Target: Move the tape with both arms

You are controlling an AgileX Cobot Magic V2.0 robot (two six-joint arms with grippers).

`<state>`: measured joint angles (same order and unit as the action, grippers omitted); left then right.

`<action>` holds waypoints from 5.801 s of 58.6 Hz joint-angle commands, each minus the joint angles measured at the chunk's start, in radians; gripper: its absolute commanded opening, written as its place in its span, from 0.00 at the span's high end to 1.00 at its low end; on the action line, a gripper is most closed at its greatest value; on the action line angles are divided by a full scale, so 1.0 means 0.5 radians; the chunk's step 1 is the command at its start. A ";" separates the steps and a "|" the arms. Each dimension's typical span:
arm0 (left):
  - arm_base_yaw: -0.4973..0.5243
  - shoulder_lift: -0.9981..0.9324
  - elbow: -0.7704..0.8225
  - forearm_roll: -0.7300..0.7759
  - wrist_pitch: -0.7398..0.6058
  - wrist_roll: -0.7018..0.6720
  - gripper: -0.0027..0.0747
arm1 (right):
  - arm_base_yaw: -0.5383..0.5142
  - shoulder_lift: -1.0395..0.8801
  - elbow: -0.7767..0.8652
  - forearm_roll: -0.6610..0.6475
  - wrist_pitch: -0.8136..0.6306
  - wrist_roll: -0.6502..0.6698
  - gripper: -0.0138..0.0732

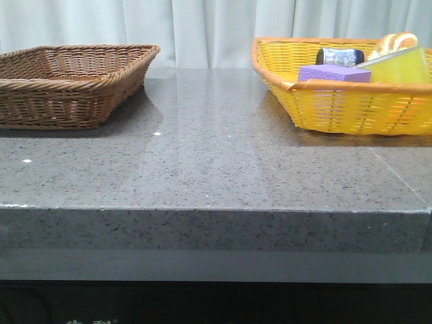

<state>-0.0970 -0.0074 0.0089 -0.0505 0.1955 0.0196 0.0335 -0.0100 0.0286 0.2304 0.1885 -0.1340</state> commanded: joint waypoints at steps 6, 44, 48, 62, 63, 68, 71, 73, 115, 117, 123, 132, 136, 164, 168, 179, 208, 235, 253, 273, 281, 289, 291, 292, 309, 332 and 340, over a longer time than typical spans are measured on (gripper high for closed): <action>0.008 -0.032 0.079 -0.017 -0.167 -0.016 0.99 | -0.012 -0.053 -0.054 -0.005 -0.150 -0.010 0.93; 0.008 -0.032 0.079 -0.017 -0.167 -0.016 0.99 | -0.012 -0.053 -0.054 -0.005 -0.150 -0.010 0.93; 0.008 -0.032 0.079 -0.017 -0.167 -0.016 0.99 | -0.012 -0.053 -0.054 -0.005 -0.150 -0.010 0.93; 0.008 -0.032 0.079 -0.017 -0.171 -0.016 0.99 | -0.011 -0.053 -0.054 -0.005 -0.152 -0.010 0.93; 0.008 -0.032 0.079 -0.017 -0.177 -0.016 0.99 | -0.011 -0.053 -0.054 -0.005 -0.152 -0.010 0.93; 0.008 -0.032 0.079 -0.017 -0.198 -0.016 0.99 | -0.011 -0.053 -0.054 -0.005 -0.152 -0.010 0.93; 0.008 -0.032 0.079 -0.017 -0.198 -0.016 0.99 | -0.011 -0.053 -0.054 -0.005 -0.152 -0.010 0.93; 0.008 -0.032 0.079 -0.017 -0.198 -0.016 0.99 | -0.011 -0.053 -0.054 -0.005 -0.152 -0.010 0.93; 0.008 0.202 -0.613 -0.085 -0.284 -0.019 0.99 | -0.011 0.185 -0.763 -0.005 0.044 -0.010 0.93; 0.008 0.263 -0.669 -0.083 -0.284 -0.019 0.99 | -0.011 0.255 -0.837 -0.005 0.088 -0.010 0.93; 0.008 0.477 -0.817 -0.083 -0.279 -0.019 0.99 | -0.011 0.501 -1.068 -0.005 0.228 -0.010 0.93; 0.008 0.751 -0.961 -0.083 -0.174 -0.019 0.99 | -0.011 0.830 -1.331 -0.005 0.392 -0.010 0.93; 0.008 0.848 -1.015 -0.083 -0.070 -0.019 0.99 | -0.011 0.930 -1.401 -0.005 0.453 -0.010 0.93; 0.008 1.014 -1.064 -0.078 0.021 -0.003 0.70 | -0.011 0.997 -1.425 -0.005 0.408 -0.010 0.75; 0.008 1.014 -1.064 -0.078 0.021 -0.003 0.45 | -0.011 0.997 -1.425 -0.005 0.408 -0.010 0.64; 0.008 1.014 -1.064 -0.078 0.021 -0.003 0.11 | -0.011 0.997 -1.425 -0.005 0.408 -0.010 0.27; 0.008 1.014 -1.064 -0.078 -0.011 -0.003 0.17 | -0.014 1.191 -1.587 0.063 0.318 -0.008 0.21; 0.008 1.014 -1.064 -0.078 -0.011 -0.003 0.17 | -0.070 2.460 -2.692 -0.209 1.020 0.379 0.21; 0.008 1.014 -1.064 -0.078 -0.011 -0.003 0.17 | -0.062 3.181 -3.367 -0.461 1.330 0.586 0.21; 0.008 1.014 -1.064 -0.078 -0.011 -0.003 0.17 | -0.059 3.610 -3.685 -0.520 1.526 0.588 0.21; 0.008 1.014 -1.064 -0.078 -0.011 -0.003 0.17 | -0.058 3.663 -3.691 -0.557 1.534 0.588 0.21; 0.008 1.014 -1.064 -0.078 -0.011 -0.003 0.17 | -0.041 3.692 -3.691 -0.644 1.545 0.588 0.21; 0.008 1.014 -1.064 -0.078 -0.011 -0.003 0.17 | -0.028 3.694 -3.691 -0.682 1.545 0.588 0.22; 0.008 1.014 -1.064 -0.078 -0.011 -0.003 0.17 | -0.021 3.697 -3.691 -0.698 1.548 0.588 0.23; 0.008 1.014 -1.064 -0.078 -0.011 -0.003 0.17 | 0.056 3.745 -3.691 -0.800 1.573 0.588 0.54; 0.008 1.014 -1.064 -0.078 -0.011 -0.003 0.17 | 0.061 3.749 -3.810 -0.796 1.654 0.588 0.77; 0.008 1.014 -1.064 -0.078 -0.011 -0.003 0.17 | 0.061 3.728 -3.997 -0.798 1.793 0.588 0.77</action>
<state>-0.0970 0.4905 -0.4864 -0.0876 0.2716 0.0208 0.0654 1.9263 -1.8906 -0.1457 1.0936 0.1590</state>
